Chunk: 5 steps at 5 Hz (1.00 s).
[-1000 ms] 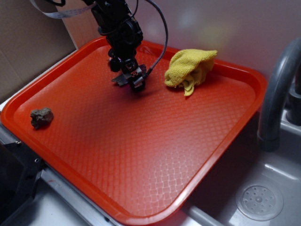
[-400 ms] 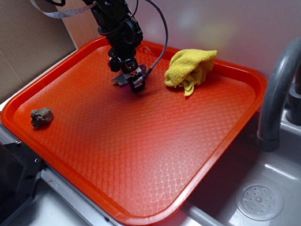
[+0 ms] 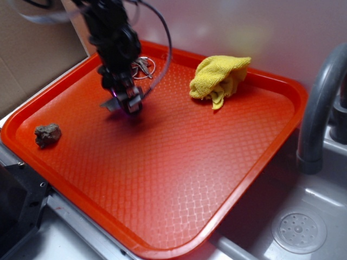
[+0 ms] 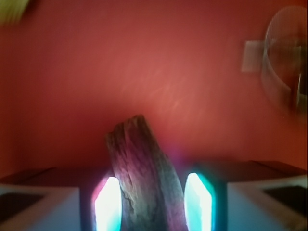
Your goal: Grab the wood chip.
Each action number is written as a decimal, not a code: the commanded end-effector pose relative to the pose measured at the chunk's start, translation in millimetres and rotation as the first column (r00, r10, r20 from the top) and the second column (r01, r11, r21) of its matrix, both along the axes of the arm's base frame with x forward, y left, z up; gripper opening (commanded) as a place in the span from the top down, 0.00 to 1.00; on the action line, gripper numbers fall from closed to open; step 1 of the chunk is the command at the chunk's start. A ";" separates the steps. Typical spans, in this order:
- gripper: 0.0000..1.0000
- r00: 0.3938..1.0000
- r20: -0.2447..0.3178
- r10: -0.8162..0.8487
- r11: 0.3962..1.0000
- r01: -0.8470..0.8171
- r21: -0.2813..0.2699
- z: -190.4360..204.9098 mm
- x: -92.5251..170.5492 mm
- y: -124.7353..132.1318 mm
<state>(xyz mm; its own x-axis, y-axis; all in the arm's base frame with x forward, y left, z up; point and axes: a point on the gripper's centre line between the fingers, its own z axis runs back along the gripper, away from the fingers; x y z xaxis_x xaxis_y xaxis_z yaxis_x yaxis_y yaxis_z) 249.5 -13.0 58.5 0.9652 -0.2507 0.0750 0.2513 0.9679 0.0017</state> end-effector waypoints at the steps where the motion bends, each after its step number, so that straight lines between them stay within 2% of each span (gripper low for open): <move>1: 1.00 0.991 0.028 0.131 0.990 -0.129 -0.054 95.1 -5.6 -37.2; 2: 1.00 0.986 0.028 0.166 0.982 -0.163 -0.092 124.5 -1.5 -41.3; 3: 1.00 0.988 0.046 0.147 0.986 -0.143 -0.089 121.3 -5.0 -37.8; 4: 0.00 0.992 0.042 0.118 0.990 -0.114 -0.084 102.9 -8.7 -30.2; 5: 0.00 0.989 0.026 0.144 0.982 -0.140 -0.126 83.0 -6.5 -22.6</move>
<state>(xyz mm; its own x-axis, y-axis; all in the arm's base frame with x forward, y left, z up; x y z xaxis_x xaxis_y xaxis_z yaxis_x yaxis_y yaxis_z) 235.1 -27.7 127.1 0.9905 -0.1004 0.0944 0.1113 0.9868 -0.1180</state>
